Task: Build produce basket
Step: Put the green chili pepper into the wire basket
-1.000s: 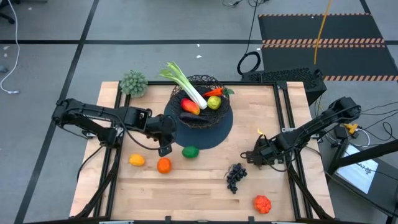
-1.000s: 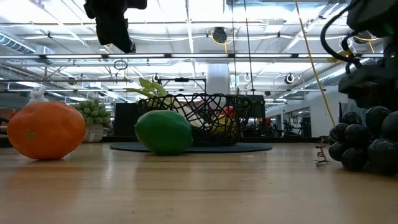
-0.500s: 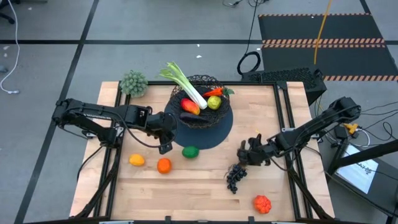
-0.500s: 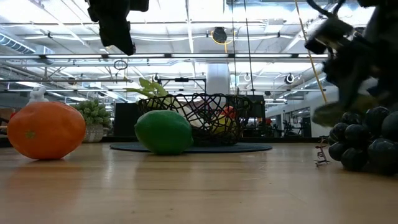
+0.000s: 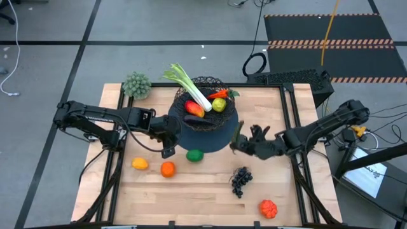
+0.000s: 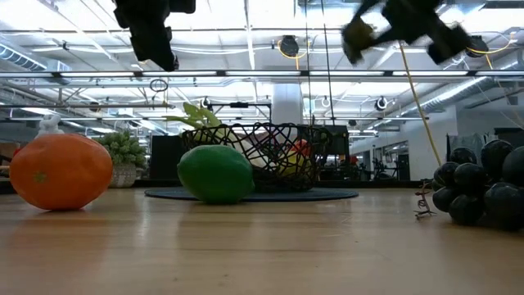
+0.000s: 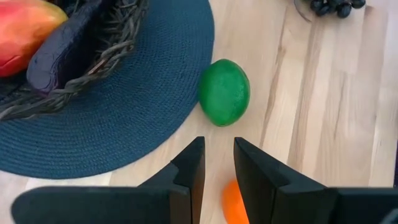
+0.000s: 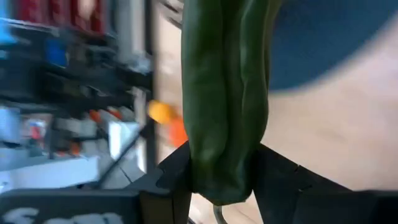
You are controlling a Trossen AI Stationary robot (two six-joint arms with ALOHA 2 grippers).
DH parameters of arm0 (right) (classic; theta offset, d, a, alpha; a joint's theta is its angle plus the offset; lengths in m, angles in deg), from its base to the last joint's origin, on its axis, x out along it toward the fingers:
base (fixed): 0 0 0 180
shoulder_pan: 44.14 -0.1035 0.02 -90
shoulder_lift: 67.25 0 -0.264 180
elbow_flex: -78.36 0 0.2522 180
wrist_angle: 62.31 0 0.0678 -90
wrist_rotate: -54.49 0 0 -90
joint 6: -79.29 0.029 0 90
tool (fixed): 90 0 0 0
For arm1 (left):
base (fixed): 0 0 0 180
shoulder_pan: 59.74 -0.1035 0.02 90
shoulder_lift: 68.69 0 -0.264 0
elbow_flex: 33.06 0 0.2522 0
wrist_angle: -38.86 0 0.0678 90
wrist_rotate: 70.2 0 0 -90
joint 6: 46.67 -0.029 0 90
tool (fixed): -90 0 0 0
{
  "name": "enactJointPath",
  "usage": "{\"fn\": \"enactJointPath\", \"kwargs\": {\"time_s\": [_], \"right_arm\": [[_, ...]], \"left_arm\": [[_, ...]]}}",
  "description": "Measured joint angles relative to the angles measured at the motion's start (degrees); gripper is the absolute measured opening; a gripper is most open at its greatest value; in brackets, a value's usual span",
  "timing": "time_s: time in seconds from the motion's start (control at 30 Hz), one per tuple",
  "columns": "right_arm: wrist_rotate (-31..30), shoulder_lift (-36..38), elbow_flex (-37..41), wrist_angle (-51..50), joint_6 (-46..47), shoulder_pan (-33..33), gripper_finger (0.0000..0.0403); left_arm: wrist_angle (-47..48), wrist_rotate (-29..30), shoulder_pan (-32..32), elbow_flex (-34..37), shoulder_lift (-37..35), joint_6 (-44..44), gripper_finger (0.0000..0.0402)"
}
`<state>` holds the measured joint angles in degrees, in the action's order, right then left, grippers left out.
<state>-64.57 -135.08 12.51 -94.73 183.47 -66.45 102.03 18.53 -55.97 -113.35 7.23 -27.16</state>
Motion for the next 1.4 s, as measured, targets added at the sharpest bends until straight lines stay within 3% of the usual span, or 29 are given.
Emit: {"fn": "enactJointPath", "kwargs": {"time_s": [0.13, 0.4, 0.6, 0.87, 1.03, 1.4], "right_arm": [[-2.73, 0.00, -6.20, -0.01, -11.10, 3.26, 0.0132], [-2.53, 0.02, -17.43, 0.44, -36.72, 9.16, 0.0132], [-0.45, 0.04, -22.91, 0.46, -56.19, 12.57, 0.0132], [5.31, 0.35, -23.72, 0.50, -82.63, 16.46, 0.0132], [5.34, 0.35, -23.72, 0.34, -101.36, 16.73, 0.0132], [5.05, 0.35, -23.72, 0.42, -130.77, 16.76, 0.0132]], "left_arm": [[0.00, -0.27, 0.00, 0.00, 0.00, -0.86, 0.0086], [-0.19, -6.16, 0.00, -0.11, -1.74, 2.02, 0.0086], [-2.76, -6.04, 0.00, -0.11, -6.63, 6.14, 0.0086], [-11.92, 0.51, -1.53, -0.13, -12.24, 7.92, 0.0086], [-15.13, 3.83, -3.60, -0.11, -13.14, 7.95, 0.0086], [-16.72, 4.34, -5.73, -0.11, -13.05, 8.53, 0.0086]]}}
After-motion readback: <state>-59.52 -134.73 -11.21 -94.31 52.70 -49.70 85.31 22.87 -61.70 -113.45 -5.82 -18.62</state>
